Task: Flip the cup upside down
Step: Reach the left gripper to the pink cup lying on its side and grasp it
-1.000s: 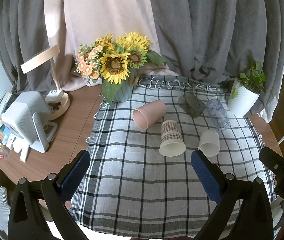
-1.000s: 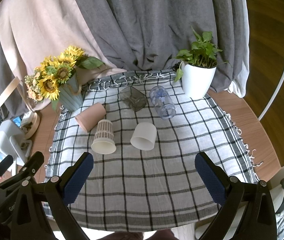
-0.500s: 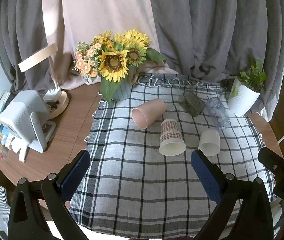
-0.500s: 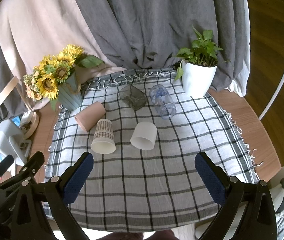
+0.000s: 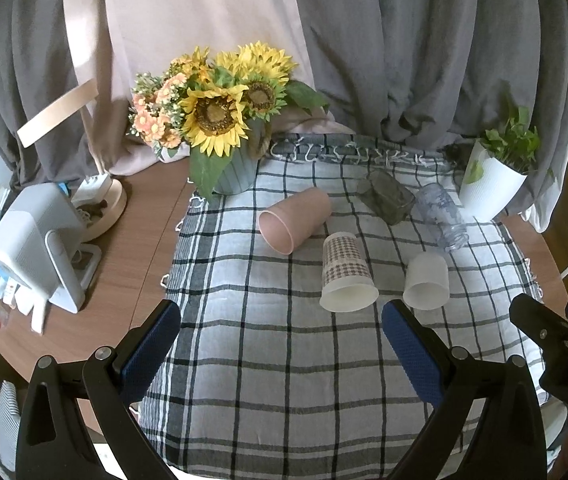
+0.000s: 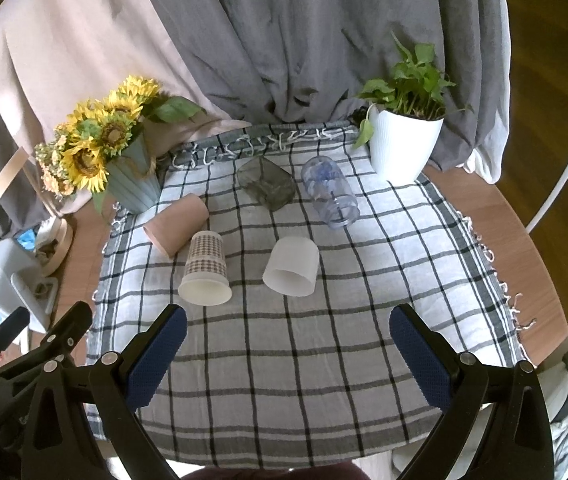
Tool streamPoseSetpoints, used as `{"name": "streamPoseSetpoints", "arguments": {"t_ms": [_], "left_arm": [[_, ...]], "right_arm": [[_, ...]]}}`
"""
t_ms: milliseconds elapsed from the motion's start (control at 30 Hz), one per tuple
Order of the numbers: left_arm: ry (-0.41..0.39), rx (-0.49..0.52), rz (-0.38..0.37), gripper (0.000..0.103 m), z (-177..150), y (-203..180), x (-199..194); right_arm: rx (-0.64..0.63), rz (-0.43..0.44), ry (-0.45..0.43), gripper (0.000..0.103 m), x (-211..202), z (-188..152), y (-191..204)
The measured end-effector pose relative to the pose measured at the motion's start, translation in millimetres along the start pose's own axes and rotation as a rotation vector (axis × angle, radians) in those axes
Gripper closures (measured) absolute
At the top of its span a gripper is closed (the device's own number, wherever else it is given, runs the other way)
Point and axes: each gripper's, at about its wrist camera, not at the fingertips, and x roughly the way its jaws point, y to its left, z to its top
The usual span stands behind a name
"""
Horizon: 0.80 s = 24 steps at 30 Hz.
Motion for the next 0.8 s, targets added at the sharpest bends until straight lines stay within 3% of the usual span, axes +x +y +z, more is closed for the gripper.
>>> {"name": "streamPoseSetpoints", "arguments": {"t_ms": [433,667,800], "left_arm": [[0.089,0.144,-0.016,0.0,43.4,0.1,60.2],[0.184,0.321,-0.142,0.0,90.6,-22.3,110.9],[0.195,0.472,-0.127,0.0,114.2,-45.3,138.8]], "right_arm": [[0.064,-0.005,0.082,0.001,48.5,18.3,10.4],[0.241,-0.023,0.119,0.001,80.4,43.8,3.5],[0.332,-0.033,0.137,0.001,98.8,55.9,-0.8]]}}
